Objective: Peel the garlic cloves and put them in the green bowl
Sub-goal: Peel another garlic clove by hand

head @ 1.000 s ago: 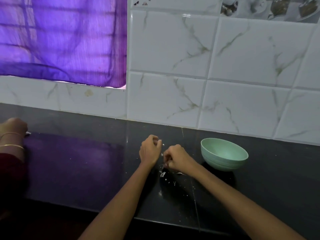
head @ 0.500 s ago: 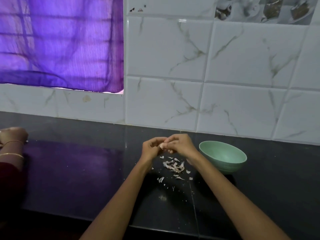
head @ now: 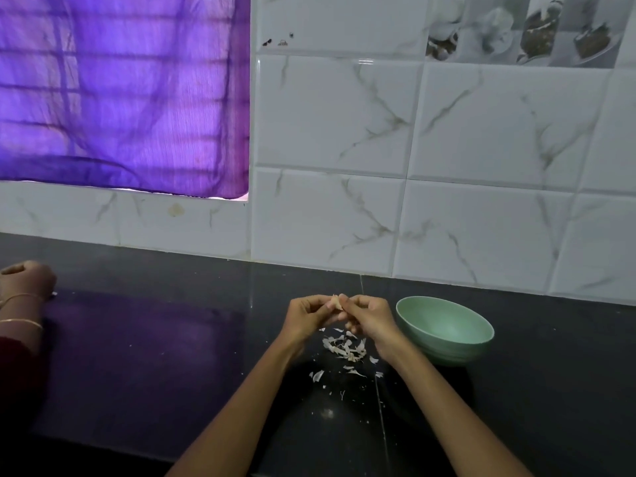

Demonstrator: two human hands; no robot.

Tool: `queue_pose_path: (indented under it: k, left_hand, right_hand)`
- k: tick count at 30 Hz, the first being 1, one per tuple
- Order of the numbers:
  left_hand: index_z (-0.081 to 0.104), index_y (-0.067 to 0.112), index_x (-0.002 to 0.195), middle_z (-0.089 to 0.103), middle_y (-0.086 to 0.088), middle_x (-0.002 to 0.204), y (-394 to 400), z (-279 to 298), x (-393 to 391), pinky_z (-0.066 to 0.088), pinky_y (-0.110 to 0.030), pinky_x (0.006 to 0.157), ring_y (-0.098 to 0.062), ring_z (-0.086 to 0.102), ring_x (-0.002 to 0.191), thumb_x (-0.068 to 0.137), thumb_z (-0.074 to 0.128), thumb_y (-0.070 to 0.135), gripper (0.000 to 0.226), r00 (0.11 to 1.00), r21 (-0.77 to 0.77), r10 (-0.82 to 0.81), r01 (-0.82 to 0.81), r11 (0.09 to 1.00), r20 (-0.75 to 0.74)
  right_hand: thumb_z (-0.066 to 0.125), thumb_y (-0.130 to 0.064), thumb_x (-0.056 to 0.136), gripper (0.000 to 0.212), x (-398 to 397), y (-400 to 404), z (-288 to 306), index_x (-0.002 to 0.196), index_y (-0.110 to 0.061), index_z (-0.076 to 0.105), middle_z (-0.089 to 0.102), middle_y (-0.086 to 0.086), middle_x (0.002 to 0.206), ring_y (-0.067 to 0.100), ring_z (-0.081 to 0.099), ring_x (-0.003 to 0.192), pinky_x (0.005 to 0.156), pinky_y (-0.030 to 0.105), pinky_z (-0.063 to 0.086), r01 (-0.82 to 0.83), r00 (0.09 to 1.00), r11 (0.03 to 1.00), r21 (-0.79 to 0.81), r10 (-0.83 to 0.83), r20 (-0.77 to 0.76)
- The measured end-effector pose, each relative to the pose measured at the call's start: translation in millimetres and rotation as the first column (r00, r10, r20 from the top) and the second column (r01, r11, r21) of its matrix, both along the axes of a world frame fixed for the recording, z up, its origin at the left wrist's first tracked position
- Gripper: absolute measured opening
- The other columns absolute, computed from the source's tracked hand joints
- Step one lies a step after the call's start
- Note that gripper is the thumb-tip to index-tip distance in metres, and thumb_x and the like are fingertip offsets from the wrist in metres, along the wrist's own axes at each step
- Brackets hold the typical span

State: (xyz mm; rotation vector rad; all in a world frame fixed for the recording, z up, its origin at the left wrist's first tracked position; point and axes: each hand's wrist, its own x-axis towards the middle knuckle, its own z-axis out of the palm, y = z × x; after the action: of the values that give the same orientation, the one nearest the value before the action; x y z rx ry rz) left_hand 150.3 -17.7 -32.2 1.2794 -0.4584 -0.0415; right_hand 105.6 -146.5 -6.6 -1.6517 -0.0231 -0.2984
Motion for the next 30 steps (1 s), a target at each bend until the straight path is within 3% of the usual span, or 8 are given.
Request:
queue_pose_path:
  k: [3, 5, 7, 13, 18, 26, 30]
  left_hand:
    - [0.067, -0.005, 0.093, 0.073, -0.002, 0.068, 0.0, 0.1, 0.7, 0.056, -0.017, 0.066, -0.009, 0.069, 0.066, 0.088, 0.055, -0.002, 0.013, 0.999, 0.022, 0.02, -0.019, 1.0, -0.05]
    - [0.069, 0.001, 0.085, 0.072, -0.003, 0.067, 0.7, 0.9, -0.1, 0.057, -0.017, 0.064, -0.01, 0.069, 0.065, 0.087, 0.057, 0.0, 0.012, 0.998, 0.031, 0.017, -0.015, 0.999, -0.057]
    - [0.069, 0.002, 0.083, 0.072, -0.004, 0.066, 1.2, 1.4, -1.1, 0.057, -0.017, 0.063, -0.01, 0.069, 0.065, 0.087, 0.057, 0.0, 0.013, 0.998, 0.033, 0.016, -0.014, 0.999, -0.059]
    - [0.067, 0.004, 0.078, 0.07, 0.0, 0.058, -0.8, 2.1, -5.0, 0.057, -0.017, 0.058, -0.007, 0.067, 0.057, 0.088, 0.057, 0.0, 0.015, 0.998, 0.062, 0.025, -0.021, 0.998, -0.056]
    - [0.068, 0.003, 0.08, 0.069, -0.001, 0.059, 0.8, 1.2, -4.5, 0.056, -0.018, 0.056, -0.009, 0.067, 0.056, 0.088, 0.058, 0.002, 0.013, 0.999, 0.141, 0.036, -0.038, 0.989, 0.011]
    - [0.068, 0.002, 0.08, 0.068, 0.0, 0.058, 2.9, 1.6, -7.7, 0.056, -0.02, 0.055, -0.01, 0.066, 0.055, 0.085, 0.061, 0.003, 0.008, 0.992, 0.233, 0.041, -0.069, 0.97, 0.12]
    - [0.068, -0.002, 0.081, 0.068, 0.0, 0.057, 3.1, 0.5, -7.3, 0.056, -0.02, 0.055, -0.01, 0.066, 0.054, 0.085, 0.062, 0.003, 0.008, 0.994, 0.24, 0.044, -0.067, 0.969, 0.098]
  right_hand:
    - [0.069, -0.019, 0.081, 0.005, 4.7, -6.2, -1.3, 0.086, -0.018, 0.07, 0.067, 0.0, 0.072, 0.01, 0.057, 0.06, 0.054, 0.016, 0.046, 0.233, 0.951, 0.883, -0.408, -0.118, 0.288]
    - [0.069, -0.016, 0.08, 0.015, 7.1, -5.3, -2.5, 0.094, -0.02, 0.072, 0.07, -0.003, 0.082, 0.009, 0.061, 0.07, 0.066, 0.016, 0.047, 0.25, 0.924, 0.825, -0.508, -0.046, 0.38]
    - [0.069, -0.015, 0.08, 0.013, 7.8, -1.6, -3.4, 0.092, -0.019, 0.074, 0.072, -0.004, 0.086, 0.008, 0.064, 0.074, 0.07, 0.019, 0.049, 0.255, 0.915, 0.817, -0.518, -0.03, 0.403]
    - [0.074, -0.014, 0.074, 0.011, 8.5, -5.8, -4.9, 0.069, -0.023, 0.07, 0.069, -0.009, 0.066, 0.002, 0.063, 0.064, 0.062, 0.02, 0.048, 0.285, 0.908, 0.857, -0.43, -0.098, 0.407]
    - [0.073, -0.012, 0.076, 0.007, 6.6, -6.9, -5.2, 0.071, -0.016, 0.069, 0.066, -0.01, 0.063, -0.002, 0.06, 0.06, 0.054, 0.012, 0.045, 0.207, 0.937, 0.881, -0.425, -0.053, 0.346]
    - [0.069, -0.01, 0.079, 0.012, 7.9, -10.3, -6.7, 0.073, -0.018, 0.062, 0.062, -0.009, 0.066, 0.004, 0.057, 0.062, 0.062, 0.035, 0.052, 0.139, 0.958, 0.86, -0.491, 0.008, 0.286]
    - [0.067, -0.011, 0.079, 0.013, 11.2, -11.5, -9.5, 0.073, -0.019, 0.059, 0.059, -0.007, 0.065, 0.009, 0.054, 0.062, 0.062, 0.039, 0.052, 0.161, 0.961, 0.817, -0.554, -0.002, 0.277]
